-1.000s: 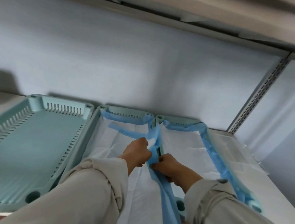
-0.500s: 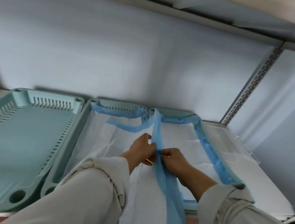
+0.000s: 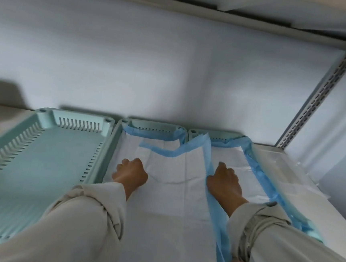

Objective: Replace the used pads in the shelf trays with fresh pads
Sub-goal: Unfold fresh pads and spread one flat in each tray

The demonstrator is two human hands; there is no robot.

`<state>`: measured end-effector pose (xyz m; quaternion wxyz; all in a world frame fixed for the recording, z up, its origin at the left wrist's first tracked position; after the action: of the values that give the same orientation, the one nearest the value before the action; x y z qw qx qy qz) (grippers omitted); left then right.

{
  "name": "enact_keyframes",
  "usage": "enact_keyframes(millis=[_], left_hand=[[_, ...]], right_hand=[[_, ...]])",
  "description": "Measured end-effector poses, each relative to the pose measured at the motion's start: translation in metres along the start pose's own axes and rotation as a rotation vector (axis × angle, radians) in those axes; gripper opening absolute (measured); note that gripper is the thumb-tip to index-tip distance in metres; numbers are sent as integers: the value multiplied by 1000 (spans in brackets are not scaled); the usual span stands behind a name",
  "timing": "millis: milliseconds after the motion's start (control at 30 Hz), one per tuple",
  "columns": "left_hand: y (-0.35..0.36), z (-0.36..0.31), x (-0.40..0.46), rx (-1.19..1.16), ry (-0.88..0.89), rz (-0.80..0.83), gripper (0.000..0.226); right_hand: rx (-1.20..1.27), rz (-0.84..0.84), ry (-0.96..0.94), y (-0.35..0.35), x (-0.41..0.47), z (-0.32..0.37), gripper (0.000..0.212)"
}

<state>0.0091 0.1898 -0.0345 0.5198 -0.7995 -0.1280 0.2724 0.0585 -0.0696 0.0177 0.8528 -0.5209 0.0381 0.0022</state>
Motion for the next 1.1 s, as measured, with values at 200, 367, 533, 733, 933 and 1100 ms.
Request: enact_keyframes(millis=[200, 367, 533, 733, 933, 1100], left_hand=[[2, 39, 20, -198, -138, 58, 39], [8, 46, 32, -341, -134, 38, 34], [3, 46, 45, -460, -102, 55, 45], [6, 57, 49, -471, -135, 117, 63], [6, 60, 55, -411, -63, 109, 35], [-2, 47, 62, -461, -4, 33, 50]], right_hand=[[37, -29, -413, 44, -11, 111, 45], [163, 305, -171, 121, 0, 113, 17], [381, 351, -26, 155, 19, 125, 44], [446, 413, -104, 165, 21, 159, 38], [562, 463, -48, 174, 24, 166, 38], [553, 531, -140, 178, 23, 174, 37]])
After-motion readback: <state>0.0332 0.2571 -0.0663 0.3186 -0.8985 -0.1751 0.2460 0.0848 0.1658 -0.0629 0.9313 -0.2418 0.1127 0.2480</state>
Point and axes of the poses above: each hand's wrist, its own x-axis towards the middle knuckle, its own y-axis out of the palm, z = x × y, the point moved 8 cm from there along x, towards the middle knuckle, and after that the axes turned 6 degrees about x, right-handed, at the moved point
